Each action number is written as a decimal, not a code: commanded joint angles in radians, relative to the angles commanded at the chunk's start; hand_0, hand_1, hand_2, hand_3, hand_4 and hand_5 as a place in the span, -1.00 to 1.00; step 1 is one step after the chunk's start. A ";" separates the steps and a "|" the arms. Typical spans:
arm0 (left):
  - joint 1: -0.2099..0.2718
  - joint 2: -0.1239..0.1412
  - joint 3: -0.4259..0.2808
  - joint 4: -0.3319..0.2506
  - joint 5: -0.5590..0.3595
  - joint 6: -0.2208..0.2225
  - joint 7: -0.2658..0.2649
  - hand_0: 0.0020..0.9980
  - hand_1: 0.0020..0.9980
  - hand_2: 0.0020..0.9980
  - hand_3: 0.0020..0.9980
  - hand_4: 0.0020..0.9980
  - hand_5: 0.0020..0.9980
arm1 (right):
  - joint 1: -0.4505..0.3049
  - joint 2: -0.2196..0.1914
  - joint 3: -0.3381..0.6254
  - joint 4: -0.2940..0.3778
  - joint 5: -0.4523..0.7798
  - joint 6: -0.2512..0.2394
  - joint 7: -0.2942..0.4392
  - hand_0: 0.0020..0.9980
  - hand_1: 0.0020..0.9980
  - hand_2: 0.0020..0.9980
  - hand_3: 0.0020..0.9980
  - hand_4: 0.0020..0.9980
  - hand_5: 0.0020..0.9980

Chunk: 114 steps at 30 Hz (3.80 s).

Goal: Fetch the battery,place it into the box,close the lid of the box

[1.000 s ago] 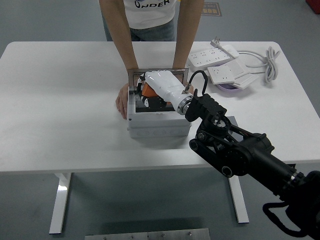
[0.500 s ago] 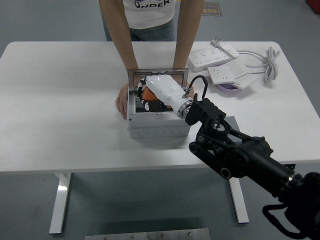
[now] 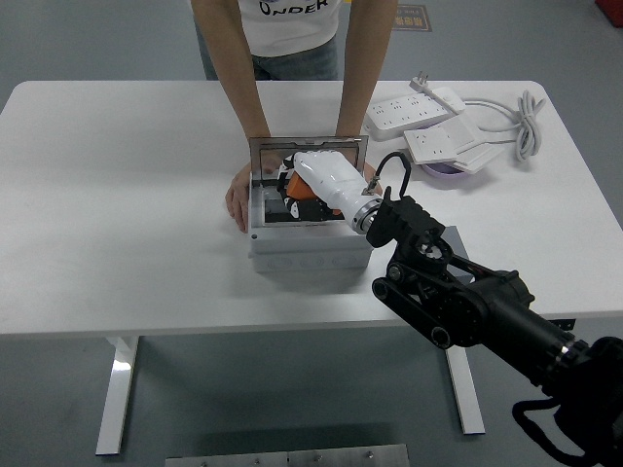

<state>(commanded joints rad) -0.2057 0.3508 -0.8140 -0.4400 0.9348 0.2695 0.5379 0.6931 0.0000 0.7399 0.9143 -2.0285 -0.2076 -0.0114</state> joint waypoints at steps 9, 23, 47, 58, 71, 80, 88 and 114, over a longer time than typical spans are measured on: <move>-0.002 -0.001 -0.003 0.000 0.005 -0.001 0.002 0.23 0.40 0.22 0.18 0.21 -1.00 | -0.001 0.000 0.017 -0.015 0.046 0.015 0.034 -0.70 -0.55 -0.40 -0.29 -0.72 -1.00; -0.002 -0.001 -0.007 -0.001 0.011 -0.001 0.006 0.23 0.41 0.22 0.18 0.21 -1.00 | -0.002 0.000 0.025 -0.024 0.073 0.020 0.050 -0.09 0.06 0.13 0.29 0.63 -0.47; 0.014 -0.002 0.007 -0.001 -0.023 0.017 -0.003 0.23 0.40 0.21 0.17 0.21 -1.00 | 0.014 -0.142 0.024 0.149 0.179 0.203 -0.109 0.02 0.09 0.14 0.35 0.75 -0.28; 0.028 -0.002 0.015 -0.001 -0.046 0.027 -0.008 0.23 0.40 0.21 0.17 0.20 -1.00 | 0.069 -0.272 0.050 0.354 0.287 0.432 -0.308 -0.25 -0.08 0.08 0.33 0.75 -0.24; 0.034 -0.004 0.014 -0.002 -0.045 0.027 -0.005 0.23 0.40 0.21 0.17 0.20 -1.00 | 0.149 -0.301 0.112 0.366 0.340 0.512 -0.350 -0.34 -0.14 0.01 0.29 0.71 -0.15; 0.027 -0.005 0.007 -0.002 -0.031 0.022 0.000 0.23 0.40 0.21 0.17 0.20 -1.00 | 0.172 -0.248 0.181 0.289 0.284 0.390 -0.240 -0.36 -0.17 -0.02 0.28 0.70 -0.13; 0.018 -0.004 -0.004 -0.002 -0.011 0.016 0.007 0.23 0.40 0.21 0.17 0.20 -1.00 | 0.168 -0.156 0.227 0.176 0.252 0.235 -0.107 -0.06 0.02 0.15 0.28 0.68 -0.11; -0.004 -0.005 -0.020 -0.003 0.029 0.000 0.017 0.23 0.40 0.21 0.17 0.20 -1.00 | 0.109 0.000 0.204 -0.058 0.256 0.099 0.023 0.85 0.55 0.49 0.57 1.00 1.00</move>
<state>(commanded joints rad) -0.2096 0.3459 -0.8344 -0.4430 0.9633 0.2694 0.5546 0.8023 0.0000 0.9438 0.8558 -1.7720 -0.1083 0.0118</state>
